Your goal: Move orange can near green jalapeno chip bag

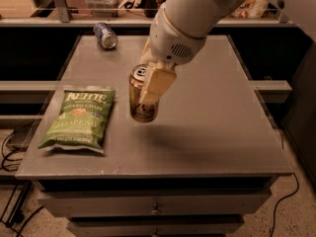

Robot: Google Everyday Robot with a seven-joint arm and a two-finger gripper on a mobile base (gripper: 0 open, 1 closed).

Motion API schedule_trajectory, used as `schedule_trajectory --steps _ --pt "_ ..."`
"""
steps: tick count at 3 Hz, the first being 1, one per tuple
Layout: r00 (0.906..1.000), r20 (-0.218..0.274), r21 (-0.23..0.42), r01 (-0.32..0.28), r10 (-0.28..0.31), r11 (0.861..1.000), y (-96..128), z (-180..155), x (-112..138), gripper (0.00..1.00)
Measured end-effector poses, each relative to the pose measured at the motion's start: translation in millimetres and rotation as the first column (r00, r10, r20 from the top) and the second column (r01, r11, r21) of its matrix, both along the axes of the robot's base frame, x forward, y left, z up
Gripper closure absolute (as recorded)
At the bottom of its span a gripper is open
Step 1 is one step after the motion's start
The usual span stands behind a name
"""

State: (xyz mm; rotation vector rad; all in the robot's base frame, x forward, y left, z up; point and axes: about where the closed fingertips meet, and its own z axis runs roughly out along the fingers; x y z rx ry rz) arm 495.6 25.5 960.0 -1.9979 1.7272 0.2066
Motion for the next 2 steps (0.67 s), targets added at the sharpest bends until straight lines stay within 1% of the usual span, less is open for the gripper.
schedule_trajectory --steps 1,2 --pt "0.9986 -0.003 0.031 -0.053 0.053 0.998 27.7 -7.6 6.4 0.82" --pt "0.9973 -0.027 0.04 -0.067 0.068 0.997 40.9 -24.4 17.5 0.59"
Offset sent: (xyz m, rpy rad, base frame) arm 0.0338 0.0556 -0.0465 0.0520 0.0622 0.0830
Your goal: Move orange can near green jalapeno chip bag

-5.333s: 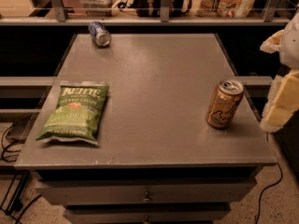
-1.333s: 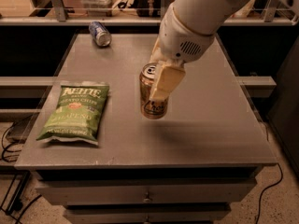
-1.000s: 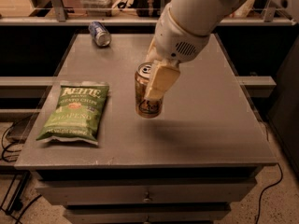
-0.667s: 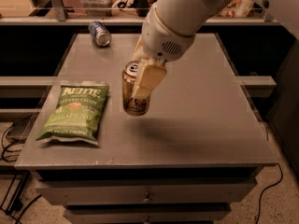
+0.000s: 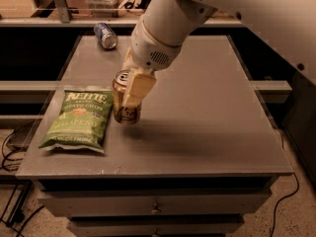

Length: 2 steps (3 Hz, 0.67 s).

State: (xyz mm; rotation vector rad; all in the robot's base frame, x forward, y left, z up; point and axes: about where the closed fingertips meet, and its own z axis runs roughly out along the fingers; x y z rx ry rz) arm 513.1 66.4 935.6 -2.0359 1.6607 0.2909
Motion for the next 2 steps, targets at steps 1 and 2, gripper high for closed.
schedule_trajectory --steps 1,2 --pt "0.9995 -0.027 0.013 -0.015 0.015 1.0 13.1 -16.7 7.3 0.36" --pt "0.9987 -0.038 0.026 -0.031 0.032 0.999 25.4 -24.5 9.1 0.13"
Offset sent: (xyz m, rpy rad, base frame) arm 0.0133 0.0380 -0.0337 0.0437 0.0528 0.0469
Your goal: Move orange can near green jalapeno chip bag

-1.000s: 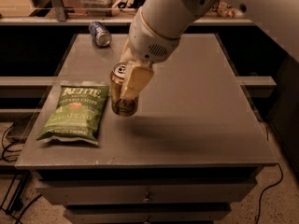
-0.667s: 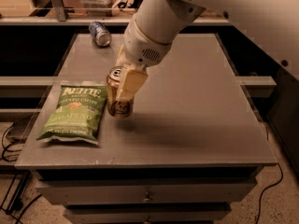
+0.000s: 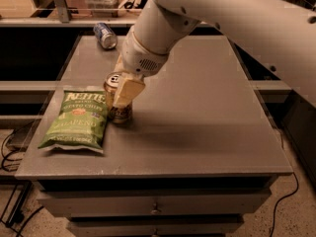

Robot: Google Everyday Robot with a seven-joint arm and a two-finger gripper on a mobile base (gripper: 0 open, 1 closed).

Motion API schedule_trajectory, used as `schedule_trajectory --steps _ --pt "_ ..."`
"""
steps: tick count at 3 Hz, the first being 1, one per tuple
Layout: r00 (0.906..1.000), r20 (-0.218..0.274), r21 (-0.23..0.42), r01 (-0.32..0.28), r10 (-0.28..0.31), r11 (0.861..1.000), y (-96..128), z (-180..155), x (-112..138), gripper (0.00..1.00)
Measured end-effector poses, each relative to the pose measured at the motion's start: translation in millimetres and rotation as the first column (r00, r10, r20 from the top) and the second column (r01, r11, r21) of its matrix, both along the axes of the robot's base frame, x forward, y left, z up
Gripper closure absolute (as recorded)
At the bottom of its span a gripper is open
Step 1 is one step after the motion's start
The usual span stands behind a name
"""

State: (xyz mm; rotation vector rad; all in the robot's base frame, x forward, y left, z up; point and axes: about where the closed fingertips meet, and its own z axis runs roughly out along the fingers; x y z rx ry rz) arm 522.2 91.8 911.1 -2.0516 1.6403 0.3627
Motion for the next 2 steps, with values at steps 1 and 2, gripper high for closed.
schedule_trajectory --steps 1,2 --pt "0.9999 -0.001 0.008 -0.016 0.016 1.0 8.2 -0.7 -1.9 0.0" --pt "0.9999 -0.001 0.007 -0.016 0.016 1.0 8.3 -0.7 -1.9 0.0"
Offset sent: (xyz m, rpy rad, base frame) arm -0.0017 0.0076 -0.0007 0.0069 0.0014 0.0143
